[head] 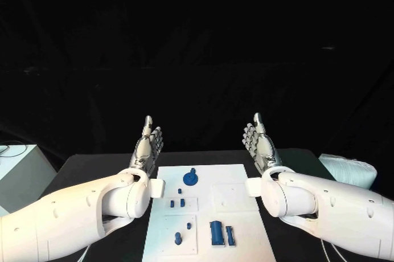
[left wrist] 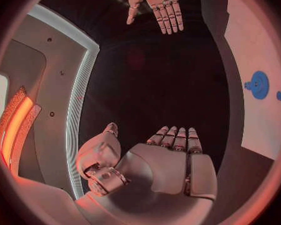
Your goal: Assemble the parts on the task board
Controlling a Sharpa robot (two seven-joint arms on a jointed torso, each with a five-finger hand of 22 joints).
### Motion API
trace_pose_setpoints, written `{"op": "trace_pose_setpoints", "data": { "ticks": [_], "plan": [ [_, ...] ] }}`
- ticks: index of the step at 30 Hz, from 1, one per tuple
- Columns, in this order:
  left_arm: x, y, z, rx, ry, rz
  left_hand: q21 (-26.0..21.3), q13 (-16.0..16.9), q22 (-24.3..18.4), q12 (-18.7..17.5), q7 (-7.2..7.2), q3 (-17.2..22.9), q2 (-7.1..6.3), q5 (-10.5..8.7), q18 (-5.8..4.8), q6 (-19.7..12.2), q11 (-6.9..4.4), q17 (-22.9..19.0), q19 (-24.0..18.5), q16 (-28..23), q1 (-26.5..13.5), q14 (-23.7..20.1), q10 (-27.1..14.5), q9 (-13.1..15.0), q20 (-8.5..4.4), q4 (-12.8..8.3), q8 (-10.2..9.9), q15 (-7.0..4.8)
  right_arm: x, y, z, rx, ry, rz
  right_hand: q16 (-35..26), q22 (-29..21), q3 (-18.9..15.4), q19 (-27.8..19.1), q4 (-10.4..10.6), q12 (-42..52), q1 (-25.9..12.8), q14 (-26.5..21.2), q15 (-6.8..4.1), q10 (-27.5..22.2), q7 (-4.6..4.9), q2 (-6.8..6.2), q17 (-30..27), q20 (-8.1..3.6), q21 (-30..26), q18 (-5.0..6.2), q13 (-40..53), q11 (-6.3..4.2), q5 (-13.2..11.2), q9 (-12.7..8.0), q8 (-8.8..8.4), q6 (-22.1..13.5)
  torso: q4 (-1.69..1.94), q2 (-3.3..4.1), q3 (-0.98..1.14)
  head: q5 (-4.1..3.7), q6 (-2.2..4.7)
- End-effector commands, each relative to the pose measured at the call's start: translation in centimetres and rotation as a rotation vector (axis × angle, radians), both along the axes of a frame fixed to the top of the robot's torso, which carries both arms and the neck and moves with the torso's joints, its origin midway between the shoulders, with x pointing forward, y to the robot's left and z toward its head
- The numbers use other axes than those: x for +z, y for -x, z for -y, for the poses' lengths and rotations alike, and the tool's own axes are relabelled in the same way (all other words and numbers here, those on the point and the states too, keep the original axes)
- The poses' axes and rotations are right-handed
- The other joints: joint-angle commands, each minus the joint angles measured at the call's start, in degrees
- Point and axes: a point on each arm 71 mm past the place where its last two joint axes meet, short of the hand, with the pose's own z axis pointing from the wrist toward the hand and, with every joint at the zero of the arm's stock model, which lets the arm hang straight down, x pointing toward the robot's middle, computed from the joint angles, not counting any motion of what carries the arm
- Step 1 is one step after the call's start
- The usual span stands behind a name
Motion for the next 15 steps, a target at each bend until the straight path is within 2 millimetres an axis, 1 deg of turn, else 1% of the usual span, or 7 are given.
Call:
{"op": "trace_pose_setpoints", "data": {
  "ticks": [1, 5, 15],
  "plan": [
    [0.43, 0.55, -0.21, 0.117, -0.069, 0.036, -0.4, -0.11, -0.28, -0.37, -0.11, -0.71, 0.17, -0.44, -1.17, -1.05, -0.2, -0.19, -0.91, -0.47, -3.17, -1.02, -1.44, -0.22, -0.11, -0.01, -0.46, -0.22, 0.17, 0.05, 0.44, -0.069, -0.011, 0.018, -0.44, -0.43, -0.63, -1.44, -0.24, -0.38, -4.12, -1.6, -0.12, -1.67, -0.09, 0.17, -0.43, -0.18, -0.27, -0.79, -0.23, 0.0, -0.3, -0.24, -0.41, -1.12, -0.01, -0.13, 0.02, 0.01, 0.09],
    [0.53, 0.84, -0.01, 0.126, -0.072, 0.037, -0.4, -0.11, -0.28, -0.37, -0.11, -0.71, 0.17, -0.44, -1.17, -1.05, -0.2, -0.19, -0.91, -0.47, -3.17, -1.02, -1.44, -0.22, -0.11, -0.01, -0.46, -0.22, 0.17, 0.05, 0.44, -0.069, -0.011, 0.018, -0.44, -0.43, -0.63, -1.44, -0.24, -0.38, -4.12, -1.6, -0.12, -1.67, -0.09, 0.17, -0.43, -0.18, -0.27, -0.79, -0.23, 0.0, -0.3, -0.24, -0.41, -1.12, -0.01, -0.13, 0.02, 0.01, 0.09],
    [0.53, 0.85, -0.01, 0.126, -0.073, 0.037, -0.4, -0.11, -0.28, -0.37, -0.11, -0.71, 0.17, -0.44, -1.17, -1.05, -0.2, -0.19, -0.91, -0.47, -3.17, -1.02, -1.44, -0.22, -0.11, -0.01, -0.46, -0.22, 0.17, 0.05, 0.44, -0.069, -0.011, 0.018, -0.44, -0.43, -0.63, -1.44, -0.24, -0.38, -4.12, -1.6, -0.12, -1.67, -0.09, 0.17, -0.43, -0.18, -0.27, -0.79, -0.23, 0.0, -0.3, -0.24, -0.41, -1.12, -0.01, -0.13, 0.02, 0.01, 0.09]
  ]
}}
